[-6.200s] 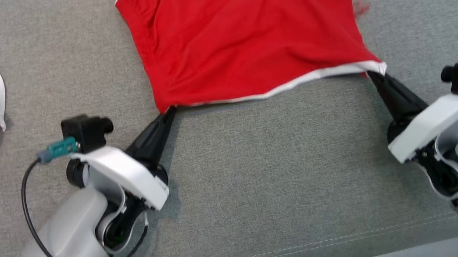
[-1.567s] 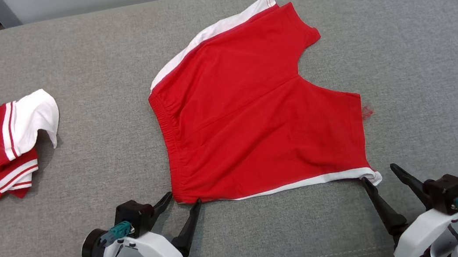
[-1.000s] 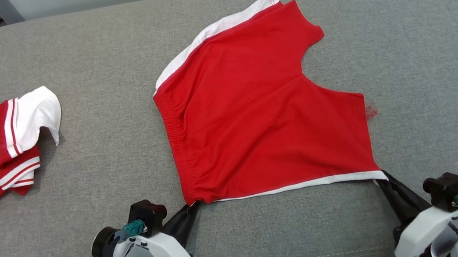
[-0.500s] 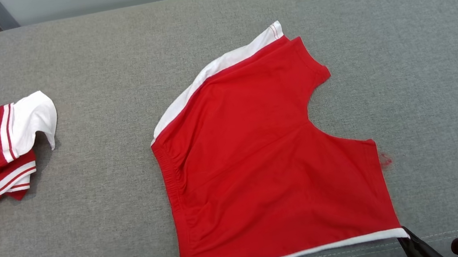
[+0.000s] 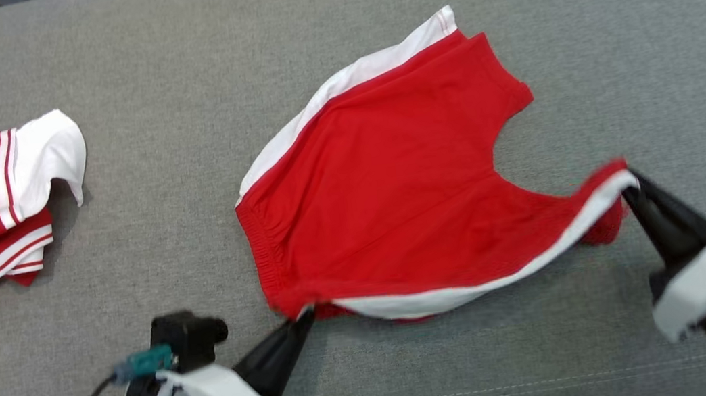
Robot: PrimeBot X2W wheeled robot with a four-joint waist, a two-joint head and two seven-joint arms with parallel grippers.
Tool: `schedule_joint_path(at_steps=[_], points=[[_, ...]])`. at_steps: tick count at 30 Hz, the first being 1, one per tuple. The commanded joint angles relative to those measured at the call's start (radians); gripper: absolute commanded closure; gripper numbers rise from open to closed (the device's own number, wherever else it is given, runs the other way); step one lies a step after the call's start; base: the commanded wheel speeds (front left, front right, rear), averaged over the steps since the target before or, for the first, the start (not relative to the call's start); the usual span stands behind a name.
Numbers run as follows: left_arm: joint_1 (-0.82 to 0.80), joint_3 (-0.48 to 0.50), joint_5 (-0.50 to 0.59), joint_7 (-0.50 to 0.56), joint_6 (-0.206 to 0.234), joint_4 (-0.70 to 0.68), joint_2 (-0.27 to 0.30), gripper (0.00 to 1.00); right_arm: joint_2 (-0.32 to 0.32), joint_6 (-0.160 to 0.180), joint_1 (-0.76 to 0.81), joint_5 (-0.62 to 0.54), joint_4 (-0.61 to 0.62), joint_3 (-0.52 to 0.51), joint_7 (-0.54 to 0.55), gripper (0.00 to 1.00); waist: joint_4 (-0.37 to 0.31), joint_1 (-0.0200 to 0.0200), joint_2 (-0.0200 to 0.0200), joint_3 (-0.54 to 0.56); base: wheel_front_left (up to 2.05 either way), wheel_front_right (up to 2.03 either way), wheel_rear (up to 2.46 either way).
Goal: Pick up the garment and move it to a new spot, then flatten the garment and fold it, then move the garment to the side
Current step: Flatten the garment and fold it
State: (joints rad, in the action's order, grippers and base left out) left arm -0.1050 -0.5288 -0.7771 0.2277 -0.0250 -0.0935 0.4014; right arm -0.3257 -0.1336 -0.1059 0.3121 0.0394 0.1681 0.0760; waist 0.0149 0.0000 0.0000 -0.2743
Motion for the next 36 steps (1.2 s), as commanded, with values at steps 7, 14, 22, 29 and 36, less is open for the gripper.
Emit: schedule_joint_path(at_steps=[7,14,22,29,36], points=[[-0.232,0.049,-0.021,-0.071,-0.044,0.098,-0.091,1.00,-0.109,0.003,-0.445,0.091,-0.209,0.202,0.042,1.00,0.085,0.0000,0.0000,-0.093,0.00,0.00,0.00],[-0.375,0.069,-0.075,-0.154,-0.080,0.269,-0.191,1.00,-0.157,0.003,-0.769,0.170,-0.478,0.369,0.042,1.00,0.176,0.0000,0.0000,-0.159,0.00,0.00,0.00],[-0.491,0.038,-0.140,-0.216,-0.103,0.438,-0.267,1.00,-0.197,0.003,-0.938,0.248,-0.669,0.480,0.012,1.00,0.254,0.0000,0.0000,-0.208,0.00,0.00,0.00],[-0.568,-0.056,-0.203,-0.246,-0.105,0.520,-0.278,1.00,-0.204,0.003,-1.012,0.315,-0.785,0.559,-0.031,0.74,0.274,0.0000,0.0000,-0.224,0.00,0.00,0.00],[-0.604,-0.111,-0.191,-0.361,-0.105,0.559,-0.243,0.00,-0.190,0.003,-1.027,0.371,-0.842,0.599,-0.123,0.00,0.264,0.0000,0.0000,-0.217,0.00,0.00,0.00]])
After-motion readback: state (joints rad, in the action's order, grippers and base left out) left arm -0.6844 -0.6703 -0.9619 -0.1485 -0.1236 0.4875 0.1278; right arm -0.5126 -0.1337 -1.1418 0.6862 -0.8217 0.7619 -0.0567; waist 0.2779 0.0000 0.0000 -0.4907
